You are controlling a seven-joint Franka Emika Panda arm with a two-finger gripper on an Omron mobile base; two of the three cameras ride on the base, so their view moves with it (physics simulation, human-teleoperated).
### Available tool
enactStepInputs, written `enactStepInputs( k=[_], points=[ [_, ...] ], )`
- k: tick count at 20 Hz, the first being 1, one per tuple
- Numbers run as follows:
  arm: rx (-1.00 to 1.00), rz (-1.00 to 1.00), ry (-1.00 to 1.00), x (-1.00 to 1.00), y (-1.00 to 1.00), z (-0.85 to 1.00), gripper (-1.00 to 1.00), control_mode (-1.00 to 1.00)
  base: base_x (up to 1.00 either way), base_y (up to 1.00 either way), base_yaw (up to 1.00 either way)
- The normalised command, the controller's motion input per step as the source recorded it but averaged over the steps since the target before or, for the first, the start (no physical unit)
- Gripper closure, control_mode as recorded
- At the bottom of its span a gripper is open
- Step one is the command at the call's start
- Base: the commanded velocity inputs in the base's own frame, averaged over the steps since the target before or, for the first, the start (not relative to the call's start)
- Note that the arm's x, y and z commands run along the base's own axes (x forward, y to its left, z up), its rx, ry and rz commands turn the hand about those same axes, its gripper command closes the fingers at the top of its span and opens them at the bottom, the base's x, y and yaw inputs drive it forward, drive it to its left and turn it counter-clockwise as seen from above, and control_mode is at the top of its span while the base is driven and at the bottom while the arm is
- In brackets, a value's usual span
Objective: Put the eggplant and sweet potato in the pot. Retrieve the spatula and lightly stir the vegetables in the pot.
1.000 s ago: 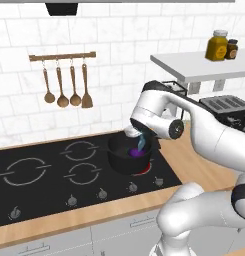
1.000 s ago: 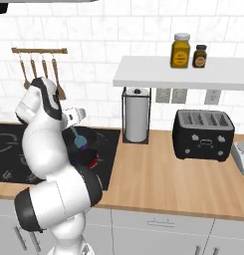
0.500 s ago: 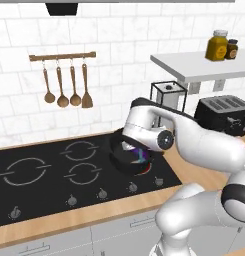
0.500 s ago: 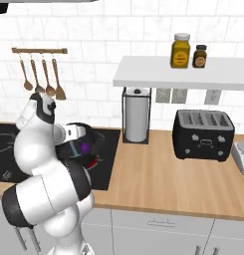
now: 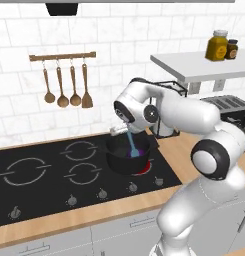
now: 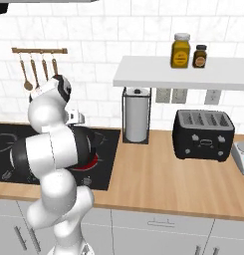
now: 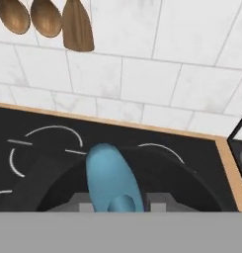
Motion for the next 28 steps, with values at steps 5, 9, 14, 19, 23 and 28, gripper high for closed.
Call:
enactStepInputs(
  k=[5,9,14,19,23,28],
  points=[
    [0.00,0.00,0.00,0.28,0.28,0.22,1.00,-1.00,0.00,0.00,0.00],
    [-0.01,-0.01,-0.02,-0.12,0.14,0.17,1.00,-1.00,0.00,0.00,0.00],
    [-0.11,-0.09,-0.04,-0.49,0.00,0.04,1.00,-1.00,0.00,0.00,0.00],
    [-0.10,-0.05,-0.02,0.02,0.09,-0.06,1.00,-1.00,0.00,0.00,0.00],
    [0.00,0.00,0.00,0.26,0.29,0.00,1.00,-1.00,0.00,0.00,0.00],
    [0.00,0.00,0.00,0.26,0.13,-0.06,1.00,-1.00,0.00,0.00,0.00]
  ],
)
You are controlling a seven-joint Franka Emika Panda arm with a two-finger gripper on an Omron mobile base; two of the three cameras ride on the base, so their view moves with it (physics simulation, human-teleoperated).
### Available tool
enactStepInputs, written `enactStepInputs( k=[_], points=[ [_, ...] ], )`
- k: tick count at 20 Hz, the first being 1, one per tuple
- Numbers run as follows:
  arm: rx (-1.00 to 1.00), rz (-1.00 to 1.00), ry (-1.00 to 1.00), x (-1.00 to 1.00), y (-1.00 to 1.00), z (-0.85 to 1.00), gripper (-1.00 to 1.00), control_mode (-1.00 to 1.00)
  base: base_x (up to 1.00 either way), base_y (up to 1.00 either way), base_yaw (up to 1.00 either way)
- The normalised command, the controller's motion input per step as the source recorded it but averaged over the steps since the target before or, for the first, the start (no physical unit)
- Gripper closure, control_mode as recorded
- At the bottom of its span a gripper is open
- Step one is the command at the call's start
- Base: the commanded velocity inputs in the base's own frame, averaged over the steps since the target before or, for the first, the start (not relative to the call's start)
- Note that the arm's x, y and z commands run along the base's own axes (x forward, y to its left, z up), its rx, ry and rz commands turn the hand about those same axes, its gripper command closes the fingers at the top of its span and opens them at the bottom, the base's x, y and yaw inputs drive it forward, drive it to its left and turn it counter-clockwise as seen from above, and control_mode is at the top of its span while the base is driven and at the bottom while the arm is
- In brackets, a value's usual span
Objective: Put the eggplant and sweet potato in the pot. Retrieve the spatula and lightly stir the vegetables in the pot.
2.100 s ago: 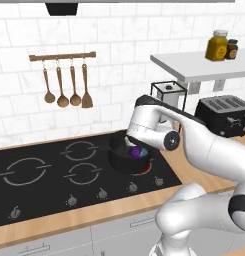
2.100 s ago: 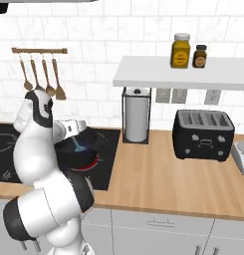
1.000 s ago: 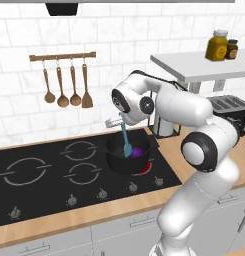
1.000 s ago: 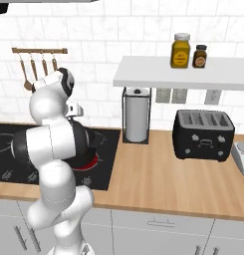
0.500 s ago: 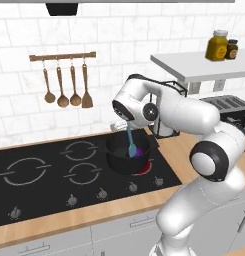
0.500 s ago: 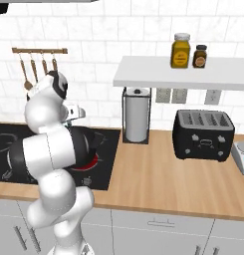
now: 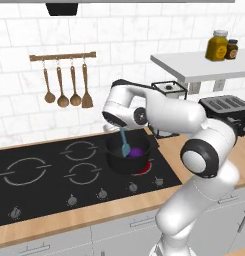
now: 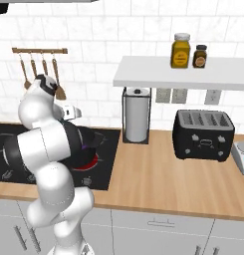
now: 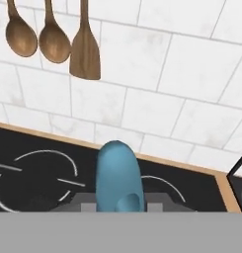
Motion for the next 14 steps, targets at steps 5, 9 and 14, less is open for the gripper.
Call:
enactStepInputs(
  k=[5,9,14],
  points=[
    [0.00,-0.01,0.04,0.19,-0.04,-0.42,1.00,-1.00,0.00,0.00,0.00],
    [0.00,-0.06,0.01,-0.21,-0.37,-0.48,1.00,-1.00,0.00,0.00,0.00],
    [0.00,-0.13,0.00,-0.61,-0.66,-0.49,1.00,-1.00,0.00,0.00,0.00]
  ],
)
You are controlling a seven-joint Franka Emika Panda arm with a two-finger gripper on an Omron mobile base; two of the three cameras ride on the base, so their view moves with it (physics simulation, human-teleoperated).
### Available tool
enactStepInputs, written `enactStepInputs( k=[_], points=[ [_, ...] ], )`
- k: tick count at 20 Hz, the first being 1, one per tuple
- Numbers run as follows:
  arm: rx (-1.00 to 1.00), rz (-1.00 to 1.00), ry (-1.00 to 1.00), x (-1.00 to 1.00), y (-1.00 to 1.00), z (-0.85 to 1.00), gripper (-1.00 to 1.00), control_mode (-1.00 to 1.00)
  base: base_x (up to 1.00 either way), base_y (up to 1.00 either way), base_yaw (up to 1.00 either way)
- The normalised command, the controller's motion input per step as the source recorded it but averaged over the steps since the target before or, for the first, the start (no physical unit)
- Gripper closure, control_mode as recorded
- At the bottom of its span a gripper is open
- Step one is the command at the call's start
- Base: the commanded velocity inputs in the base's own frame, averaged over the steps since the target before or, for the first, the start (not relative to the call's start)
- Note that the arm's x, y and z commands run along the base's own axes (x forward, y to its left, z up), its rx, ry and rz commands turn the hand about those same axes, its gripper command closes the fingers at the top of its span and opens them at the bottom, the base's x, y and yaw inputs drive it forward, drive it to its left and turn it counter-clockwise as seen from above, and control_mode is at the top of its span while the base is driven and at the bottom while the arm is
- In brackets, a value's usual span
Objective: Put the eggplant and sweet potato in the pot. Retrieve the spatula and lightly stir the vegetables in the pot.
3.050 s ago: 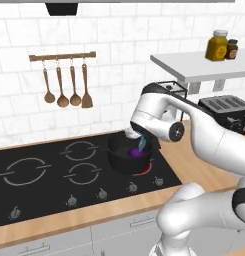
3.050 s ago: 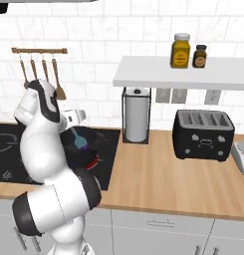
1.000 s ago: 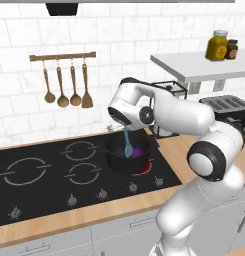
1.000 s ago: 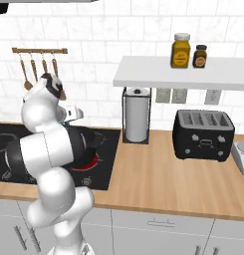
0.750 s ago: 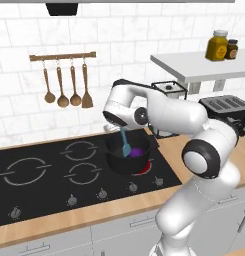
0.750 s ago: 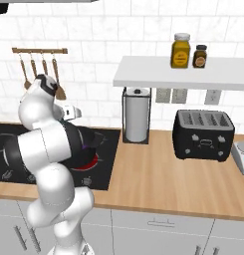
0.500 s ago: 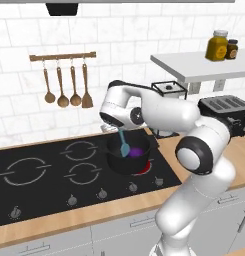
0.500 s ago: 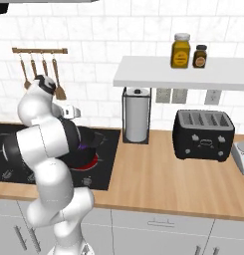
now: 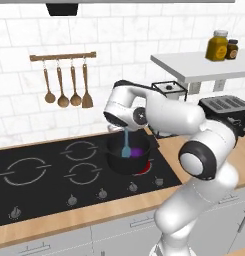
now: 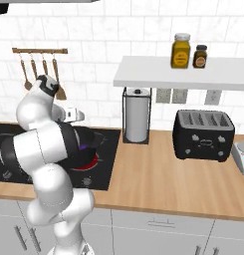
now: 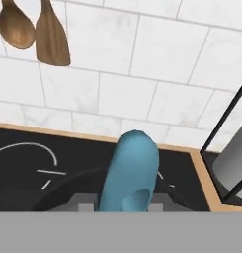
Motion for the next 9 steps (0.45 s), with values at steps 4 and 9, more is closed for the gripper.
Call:
enactStepInputs(
  k=[4,9],
  points=[
    [0.00,-0.21,0.06,-0.21,-0.47,-0.48,1.00,-1.00,0.00,0.00,0.00],
    [-0.04,-0.27,0.04,0.08,-0.06,-0.41,1.00,-1.00,0.00,0.00,0.00]
  ],
)
